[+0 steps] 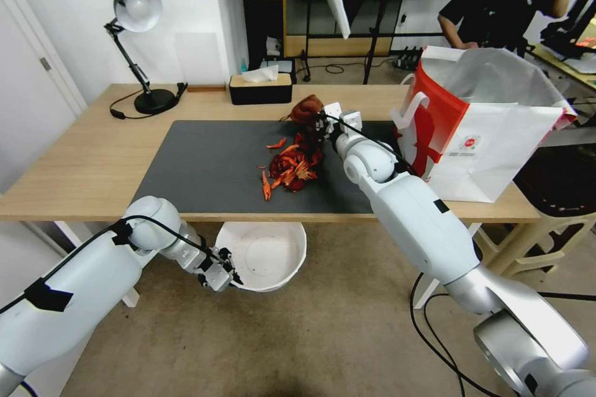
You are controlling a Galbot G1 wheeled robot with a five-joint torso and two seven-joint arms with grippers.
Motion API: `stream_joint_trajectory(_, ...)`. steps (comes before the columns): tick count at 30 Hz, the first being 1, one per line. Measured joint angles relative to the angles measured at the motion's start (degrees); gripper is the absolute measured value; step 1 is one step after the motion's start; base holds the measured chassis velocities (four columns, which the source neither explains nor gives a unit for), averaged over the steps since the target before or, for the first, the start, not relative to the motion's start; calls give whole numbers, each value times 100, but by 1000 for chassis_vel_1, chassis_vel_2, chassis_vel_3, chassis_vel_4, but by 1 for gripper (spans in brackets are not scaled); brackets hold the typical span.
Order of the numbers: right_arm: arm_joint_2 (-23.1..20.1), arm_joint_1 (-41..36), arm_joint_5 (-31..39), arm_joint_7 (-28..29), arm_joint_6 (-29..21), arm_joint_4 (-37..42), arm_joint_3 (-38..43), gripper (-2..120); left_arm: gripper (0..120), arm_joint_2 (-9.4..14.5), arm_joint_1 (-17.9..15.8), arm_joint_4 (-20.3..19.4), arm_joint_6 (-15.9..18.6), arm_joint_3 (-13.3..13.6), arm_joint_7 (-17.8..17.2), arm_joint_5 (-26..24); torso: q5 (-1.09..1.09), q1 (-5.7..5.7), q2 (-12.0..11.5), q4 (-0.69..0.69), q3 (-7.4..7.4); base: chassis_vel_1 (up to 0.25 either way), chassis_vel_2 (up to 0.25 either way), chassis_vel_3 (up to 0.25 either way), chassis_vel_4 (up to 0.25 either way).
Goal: Sweep shrimp from table into container with towel, then put container into takeout bag.
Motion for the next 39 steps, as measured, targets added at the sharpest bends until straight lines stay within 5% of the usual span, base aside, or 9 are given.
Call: stream_joint_trajectory(39,-520,-828,124,-558,-965,727,240,3,0,-120,-191,92,11,177,-227,-5,1,0,0,3,0,0,0,0,0)
